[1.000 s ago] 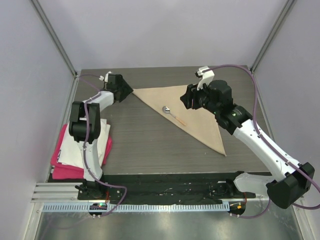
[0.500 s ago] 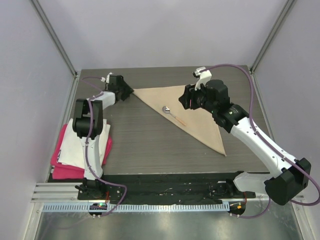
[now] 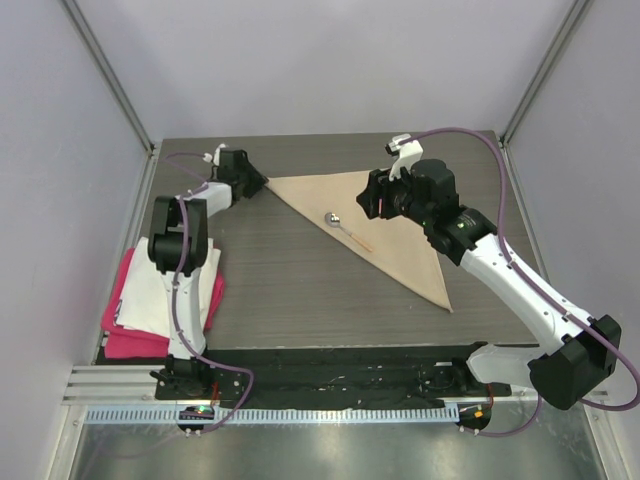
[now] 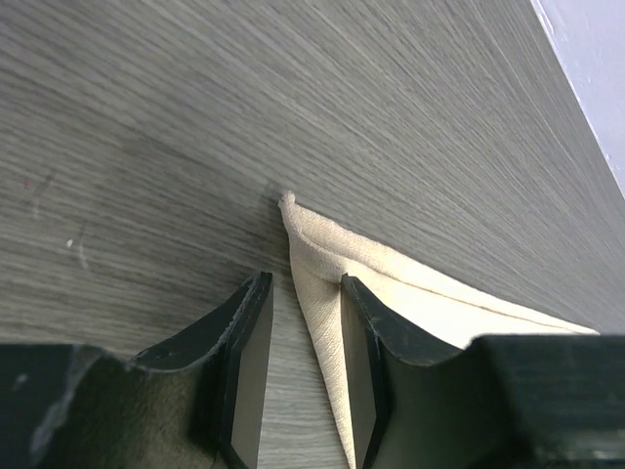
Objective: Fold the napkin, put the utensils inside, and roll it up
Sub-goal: Fold the napkin at the center of the board.
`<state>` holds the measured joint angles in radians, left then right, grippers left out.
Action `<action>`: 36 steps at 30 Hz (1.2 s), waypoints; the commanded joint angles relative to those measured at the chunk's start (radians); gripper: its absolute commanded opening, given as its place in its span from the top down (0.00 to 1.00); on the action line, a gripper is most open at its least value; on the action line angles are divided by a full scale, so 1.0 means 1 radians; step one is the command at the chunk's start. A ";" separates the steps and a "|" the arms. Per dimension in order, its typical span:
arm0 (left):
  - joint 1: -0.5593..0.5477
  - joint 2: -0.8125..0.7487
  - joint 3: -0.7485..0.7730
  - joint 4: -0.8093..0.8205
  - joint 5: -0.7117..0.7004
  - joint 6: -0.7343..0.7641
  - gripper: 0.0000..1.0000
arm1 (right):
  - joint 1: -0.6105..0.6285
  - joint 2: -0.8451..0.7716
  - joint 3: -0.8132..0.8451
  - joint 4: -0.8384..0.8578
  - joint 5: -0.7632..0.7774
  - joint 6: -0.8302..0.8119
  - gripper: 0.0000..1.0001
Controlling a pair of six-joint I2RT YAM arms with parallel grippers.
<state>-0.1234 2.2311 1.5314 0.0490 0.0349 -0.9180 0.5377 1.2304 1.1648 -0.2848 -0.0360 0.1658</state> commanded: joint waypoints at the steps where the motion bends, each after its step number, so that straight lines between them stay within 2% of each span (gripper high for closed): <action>1: 0.005 0.039 0.041 -0.021 -0.003 -0.001 0.62 | 0.005 -0.011 0.015 0.036 0.001 0.014 0.43; 11: 0.004 0.065 0.072 -0.067 0.003 0.001 0.77 | 0.007 -0.022 0.006 0.038 0.005 0.008 0.42; 13: 0.005 0.068 0.076 -0.072 0.003 0.004 0.82 | 0.005 -0.023 0.006 0.036 0.008 0.005 0.42; 14: 0.005 0.073 0.079 -0.074 0.008 0.005 0.88 | 0.005 -0.022 0.004 0.036 0.008 0.003 0.42; 19: 0.005 0.078 0.096 -0.077 0.013 0.021 0.99 | 0.005 -0.025 0.001 0.035 0.007 0.001 0.42; 23: 0.008 0.058 0.085 -0.054 0.007 0.047 1.00 | 0.007 -0.023 -0.001 0.030 0.005 0.001 0.42; 30: 0.062 -0.043 -0.029 0.048 -0.007 0.056 1.00 | 0.007 -0.012 -0.002 0.018 -0.013 0.009 0.42; 36: 0.120 -0.155 -0.129 0.094 0.022 0.080 1.00 | 0.005 0.015 -0.019 0.067 -0.114 0.069 0.42</action>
<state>-0.0555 2.1933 1.4544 0.0757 0.0578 -0.8776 0.5377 1.2312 1.1564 -0.2829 -0.0723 0.1841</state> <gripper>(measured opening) 0.013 0.580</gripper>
